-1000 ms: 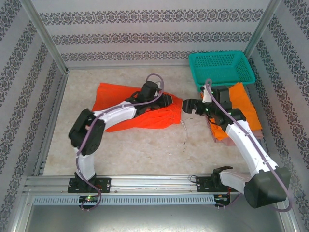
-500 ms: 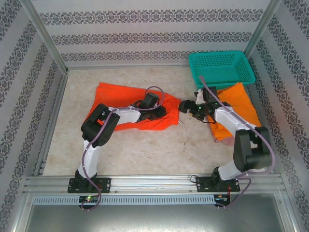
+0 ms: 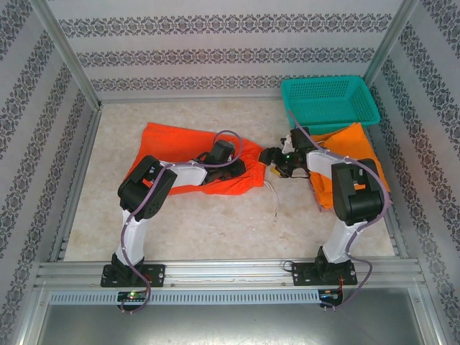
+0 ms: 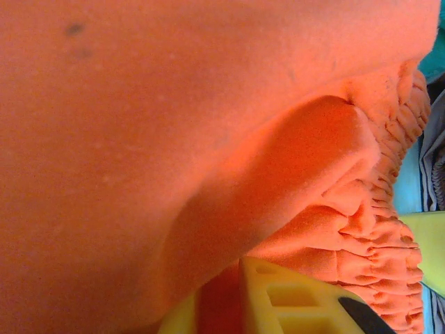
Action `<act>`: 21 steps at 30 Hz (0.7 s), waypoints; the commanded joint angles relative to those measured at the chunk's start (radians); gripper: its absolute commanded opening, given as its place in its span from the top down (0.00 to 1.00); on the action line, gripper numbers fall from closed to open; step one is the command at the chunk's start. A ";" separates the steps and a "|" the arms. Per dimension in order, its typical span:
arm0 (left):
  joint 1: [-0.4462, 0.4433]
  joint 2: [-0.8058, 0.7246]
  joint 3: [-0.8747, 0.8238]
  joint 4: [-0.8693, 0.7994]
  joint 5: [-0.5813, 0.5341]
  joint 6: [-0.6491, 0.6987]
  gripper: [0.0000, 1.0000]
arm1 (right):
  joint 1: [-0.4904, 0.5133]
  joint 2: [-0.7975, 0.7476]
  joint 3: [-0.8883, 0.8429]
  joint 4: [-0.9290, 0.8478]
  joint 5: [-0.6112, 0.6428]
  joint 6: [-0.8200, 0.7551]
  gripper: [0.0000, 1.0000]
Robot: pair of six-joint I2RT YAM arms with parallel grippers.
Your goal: Fold and stack the shorts
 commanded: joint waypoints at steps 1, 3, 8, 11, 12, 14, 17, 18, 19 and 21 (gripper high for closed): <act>0.016 0.016 -0.035 -0.080 -0.037 -0.014 0.79 | 0.020 0.027 0.035 0.036 -0.023 0.023 0.30; 0.016 0.017 -0.036 -0.079 -0.035 -0.015 0.79 | 0.025 0.042 0.044 0.033 -0.021 0.024 0.31; 0.016 0.019 -0.040 -0.074 -0.032 -0.016 0.79 | 0.039 0.068 0.058 0.034 -0.016 0.029 0.36; 0.017 0.020 -0.041 -0.072 -0.030 -0.016 0.79 | 0.047 0.080 0.063 0.027 -0.007 0.027 0.36; 0.017 0.020 -0.042 -0.072 -0.030 -0.016 0.79 | 0.050 0.083 0.064 0.027 -0.006 0.028 0.36; 0.017 0.020 -0.042 -0.072 -0.031 -0.016 0.79 | 0.053 0.085 0.066 0.023 0.000 0.026 0.36; 0.017 0.021 -0.042 -0.068 -0.029 -0.018 0.79 | 0.062 0.095 0.073 0.023 -0.003 0.029 0.36; 0.017 0.023 -0.042 -0.067 -0.027 -0.020 0.79 | 0.068 0.099 0.077 0.022 -0.005 0.027 0.38; 0.017 0.025 -0.041 -0.066 -0.027 -0.021 0.79 | 0.075 0.104 0.080 0.026 -0.008 0.032 0.39; 0.017 0.027 -0.039 -0.065 -0.027 -0.022 0.79 | 0.087 0.111 0.081 0.041 -0.019 0.045 0.41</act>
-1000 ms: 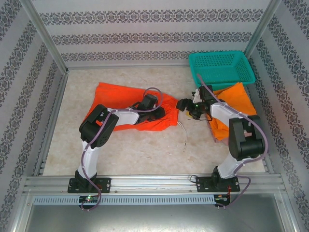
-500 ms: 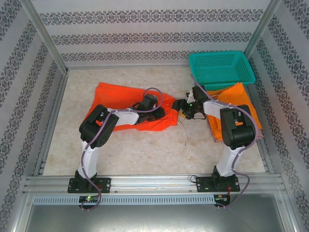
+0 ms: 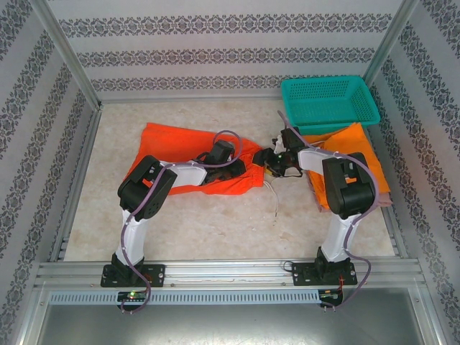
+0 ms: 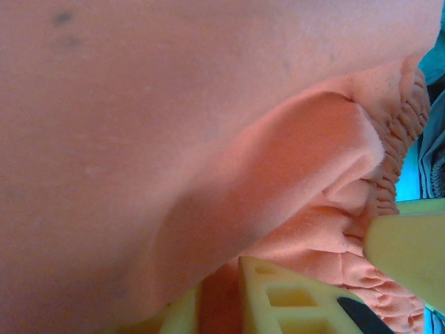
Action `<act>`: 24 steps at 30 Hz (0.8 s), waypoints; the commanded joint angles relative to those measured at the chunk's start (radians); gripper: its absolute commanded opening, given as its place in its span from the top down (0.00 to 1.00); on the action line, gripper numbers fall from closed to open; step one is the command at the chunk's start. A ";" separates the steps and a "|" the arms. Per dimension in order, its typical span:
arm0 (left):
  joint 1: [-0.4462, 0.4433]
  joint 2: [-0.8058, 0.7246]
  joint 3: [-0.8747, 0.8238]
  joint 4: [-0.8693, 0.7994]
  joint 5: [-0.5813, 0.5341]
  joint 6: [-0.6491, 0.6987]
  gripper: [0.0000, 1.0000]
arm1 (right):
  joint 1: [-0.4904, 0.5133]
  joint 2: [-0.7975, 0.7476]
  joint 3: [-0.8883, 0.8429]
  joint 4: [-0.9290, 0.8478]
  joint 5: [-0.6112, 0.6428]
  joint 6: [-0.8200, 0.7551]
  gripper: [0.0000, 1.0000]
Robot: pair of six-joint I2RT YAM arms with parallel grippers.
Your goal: Fold and stack the shorts
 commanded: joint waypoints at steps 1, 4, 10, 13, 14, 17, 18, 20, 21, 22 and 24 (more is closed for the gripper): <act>0.017 0.027 -0.035 -0.068 -0.028 -0.019 0.79 | 0.031 0.028 0.024 0.028 -0.027 0.029 0.43; 0.017 0.027 -0.035 -0.065 -0.026 -0.021 0.80 | 0.041 0.036 0.023 0.037 -0.015 0.031 0.52; 0.017 -0.010 -0.048 -0.058 -0.037 -0.020 0.79 | 0.052 0.059 0.032 -0.027 0.089 -0.032 0.85; 0.025 -0.083 -0.076 -0.041 -0.052 -0.014 0.76 | 0.052 0.052 0.039 -0.063 0.144 -0.082 0.99; 0.034 -0.121 -0.091 -0.034 -0.052 -0.014 0.74 | 0.051 0.049 0.048 -0.091 0.171 -0.107 1.00; 0.061 -0.252 -0.127 -0.033 -0.059 -0.001 0.62 | 0.047 0.028 0.090 -0.200 0.242 -0.180 1.00; 0.072 -0.308 -0.143 -0.044 -0.067 0.010 0.56 | 0.047 0.017 0.112 -0.259 0.285 -0.216 1.00; 0.094 -0.411 -0.177 -0.064 -0.090 0.035 0.46 | 0.047 -0.010 0.156 -0.362 0.359 -0.274 1.00; 0.107 -0.469 -0.199 -0.077 -0.102 0.049 0.40 | 0.046 -0.025 0.182 -0.415 0.394 -0.305 1.00; 0.116 -0.516 -0.221 -0.086 -0.106 0.060 0.35 | 0.046 -0.039 0.201 -0.456 0.422 -0.329 1.00; 0.147 -0.616 -0.265 -0.113 -0.111 0.076 0.26 | 0.044 -0.077 0.234 -0.527 0.473 -0.367 1.00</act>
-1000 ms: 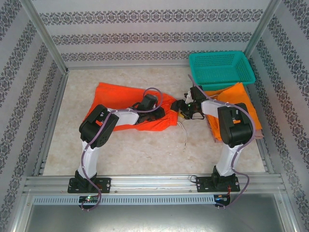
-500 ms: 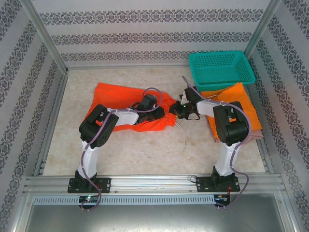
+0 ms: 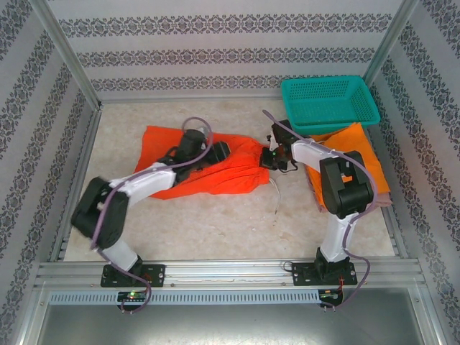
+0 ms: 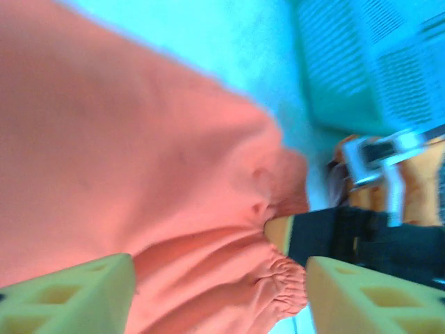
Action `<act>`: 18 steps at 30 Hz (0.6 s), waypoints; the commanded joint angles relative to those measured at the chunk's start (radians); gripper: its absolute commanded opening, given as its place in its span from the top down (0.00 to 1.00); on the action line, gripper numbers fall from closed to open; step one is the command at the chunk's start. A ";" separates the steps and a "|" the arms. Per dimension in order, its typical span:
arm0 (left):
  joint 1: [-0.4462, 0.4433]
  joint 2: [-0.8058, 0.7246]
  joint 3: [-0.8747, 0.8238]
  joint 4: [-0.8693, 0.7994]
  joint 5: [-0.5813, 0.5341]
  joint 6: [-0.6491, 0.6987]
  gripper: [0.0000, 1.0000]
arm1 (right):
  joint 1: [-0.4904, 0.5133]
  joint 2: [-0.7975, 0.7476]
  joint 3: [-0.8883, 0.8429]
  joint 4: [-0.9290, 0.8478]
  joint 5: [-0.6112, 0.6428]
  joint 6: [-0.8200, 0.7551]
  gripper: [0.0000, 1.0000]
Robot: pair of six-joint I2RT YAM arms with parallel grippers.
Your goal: Fold and stack the shorts
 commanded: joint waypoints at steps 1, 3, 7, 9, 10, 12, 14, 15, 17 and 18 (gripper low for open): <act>0.044 -0.142 -0.069 -0.059 -0.040 0.052 0.23 | -0.008 -0.094 0.070 -0.231 0.169 -0.128 1.00; 0.075 -0.228 -0.121 -0.074 -0.040 0.059 0.18 | -0.014 -0.127 0.122 -0.318 0.204 -0.159 1.00; 0.126 -0.352 -0.218 -0.089 -0.036 0.065 0.13 | -0.019 -0.154 0.266 -0.512 0.305 -0.239 1.00; 0.140 -0.396 -0.258 -0.087 -0.036 0.063 0.12 | -0.021 -0.153 0.349 -0.607 0.360 -0.283 1.00; 0.145 -0.413 -0.275 -0.087 -0.036 0.060 0.11 | -0.024 -0.154 0.387 -0.646 0.388 -0.303 1.00; 0.152 -0.439 -0.302 -0.083 -0.030 0.058 0.10 | -0.032 -0.158 0.445 -0.705 0.429 -0.334 1.00; 0.157 -0.455 -0.322 -0.079 -0.020 0.054 0.10 | -0.041 -0.159 0.502 -0.759 0.472 -0.354 1.00; 0.161 -0.460 -0.332 -0.077 -0.013 0.052 0.09 | -0.043 -0.158 0.533 -0.785 0.501 -0.362 1.00; 0.164 -0.467 -0.349 -0.067 0.000 0.044 0.09 | -0.045 -0.150 0.593 -0.832 0.550 -0.369 1.00; 0.165 -0.469 -0.358 -0.062 0.005 0.042 0.09 | -0.043 -0.144 0.623 -0.856 0.563 -0.368 1.00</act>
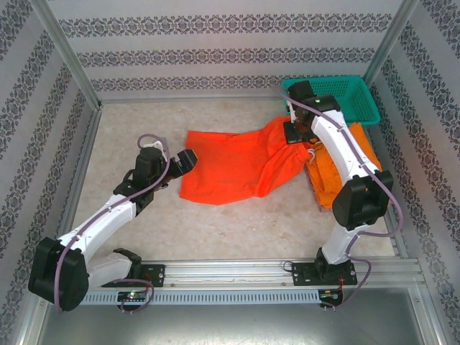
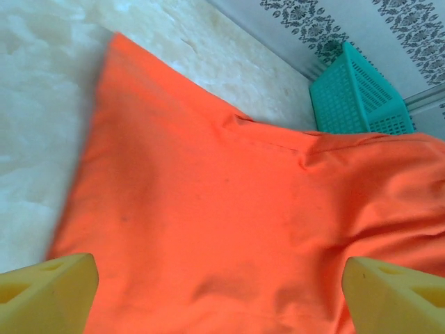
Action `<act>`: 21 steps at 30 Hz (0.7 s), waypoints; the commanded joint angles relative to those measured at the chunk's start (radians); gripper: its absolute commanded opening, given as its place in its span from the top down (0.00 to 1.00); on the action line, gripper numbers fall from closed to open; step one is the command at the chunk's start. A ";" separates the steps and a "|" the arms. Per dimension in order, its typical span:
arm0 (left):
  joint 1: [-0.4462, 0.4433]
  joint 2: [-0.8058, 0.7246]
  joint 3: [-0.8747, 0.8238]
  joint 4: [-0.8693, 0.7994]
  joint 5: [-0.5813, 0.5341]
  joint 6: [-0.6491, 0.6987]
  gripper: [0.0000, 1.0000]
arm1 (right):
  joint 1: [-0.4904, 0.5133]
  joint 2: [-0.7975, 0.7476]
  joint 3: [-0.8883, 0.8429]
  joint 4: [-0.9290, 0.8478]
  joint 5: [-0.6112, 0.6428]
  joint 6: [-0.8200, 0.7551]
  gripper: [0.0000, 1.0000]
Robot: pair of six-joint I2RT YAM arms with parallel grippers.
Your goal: Fold and stack the shorts
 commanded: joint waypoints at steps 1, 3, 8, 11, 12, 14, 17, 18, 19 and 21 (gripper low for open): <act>0.015 -0.023 -0.026 0.014 0.026 0.005 0.08 | -0.002 -0.008 0.113 -0.164 0.131 -0.037 1.00; 0.016 -0.024 -0.040 0.023 0.034 0.000 0.08 | 0.017 0.006 0.164 -0.184 0.145 -0.019 1.00; 0.019 -0.020 -0.069 0.045 0.049 -0.013 0.07 | 0.109 0.087 0.294 -0.250 0.215 0.029 1.00; 0.019 -0.020 -0.080 0.046 0.051 -0.015 0.06 | 0.168 0.177 0.424 -0.320 0.242 0.078 1.00; 0.021 -0.020 -0.083 0.046 0.053 -0.014 0.06 | 0.185 0.205 0.464 -0.342 0.250 0.096 1.00; 0.021 -0.019 -0.091 0.048 0.053 -0.014 0.06 | 0.223 0.271 0.556 -0.384 0.254 0.133 1.00; 0.023 -0.014 -0.102 0.055 0.054 -0.019 0.06 | 0.290 0.360 0.674 -0.416 0.248 0.189 1.00; 0.023 -0.013 -0.106 0.059 0.055 -0.022 0.06 | 0.310 0.385 0.704 -0.419 0.240 0.203 1.00; 0.023 -0.008 -0.108 0.064 0.055 -0.024 0.06 | 0.333 0.415 0.739 -0.421 0.239 0.224 1.00; 0.022 -0.001 -0.112 0.072 0.058 -0.030 0.06 | 0.375 0.472 0.791 -0.406 0.205 0.256 0.93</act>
